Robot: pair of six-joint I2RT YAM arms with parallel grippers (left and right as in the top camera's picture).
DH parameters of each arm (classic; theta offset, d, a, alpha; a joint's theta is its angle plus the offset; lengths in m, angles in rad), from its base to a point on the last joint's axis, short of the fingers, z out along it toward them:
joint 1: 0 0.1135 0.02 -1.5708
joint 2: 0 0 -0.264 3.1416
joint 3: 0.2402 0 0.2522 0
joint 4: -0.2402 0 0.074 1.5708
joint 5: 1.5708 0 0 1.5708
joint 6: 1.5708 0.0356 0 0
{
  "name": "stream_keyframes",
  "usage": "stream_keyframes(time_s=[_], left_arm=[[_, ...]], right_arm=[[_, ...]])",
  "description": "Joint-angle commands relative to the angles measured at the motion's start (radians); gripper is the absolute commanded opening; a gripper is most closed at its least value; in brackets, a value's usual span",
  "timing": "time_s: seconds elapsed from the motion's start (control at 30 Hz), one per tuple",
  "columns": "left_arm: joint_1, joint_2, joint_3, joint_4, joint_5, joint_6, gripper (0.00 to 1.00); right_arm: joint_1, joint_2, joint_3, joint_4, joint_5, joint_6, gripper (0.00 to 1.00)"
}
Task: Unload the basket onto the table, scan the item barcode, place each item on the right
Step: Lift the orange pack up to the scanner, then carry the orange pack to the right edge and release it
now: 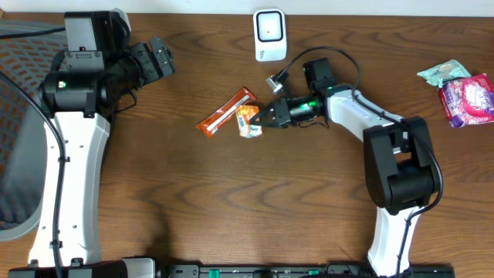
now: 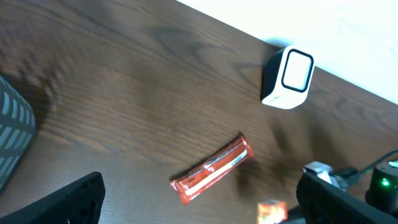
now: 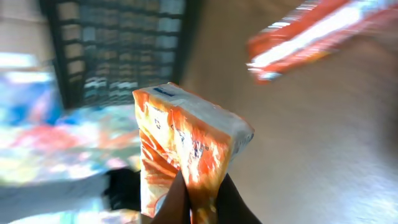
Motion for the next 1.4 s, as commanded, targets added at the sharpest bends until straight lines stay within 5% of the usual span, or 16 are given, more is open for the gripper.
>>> stream_keyframes(time_s=[0.0,0.23,0.43,0.6,0.9,1.17,1.37], left_arm=[[0.003,0.005,-0.003,0.0,-0.003,0.009,0.98],[0.003,0.005,-0.003,0.0,-0.003,0.009,0.98],[0.003,0.005,-0.003,0.0,-0.003,0.009,0.98],[0.003,0.005,-0.003,0.0,-0.003,0.009,0.98],[0.003,0.005,-0.003,0.0,-0.003,0.009,0.98],[0.003,0.005,-0.003,0.0,-0.003,0.009,0.98],[0.003,0.005,-0.003,0.0,-0.003,0.009,0.98]], right_arm=[[-0.013,0.007,-0.003,0.002,-0.168,-0.073,0.01],[0.02,-0.036,-0.001,-0.02,0.27,0.12,0.01],[0.097,-0.168,0.129,-0.232,1.162,0.144,0.01],[0.188,-0.213,0.177,-0.112,1.847,0.016,0.01],[0.206,-0.052,0.177,0.468,1.856,-0.428,0.01],[0.222,0.061,0.178,0.923,1.867,-0.506,0.01],[0.222,0.112,0.29,0.947,1.79,-0.502,0.01]])
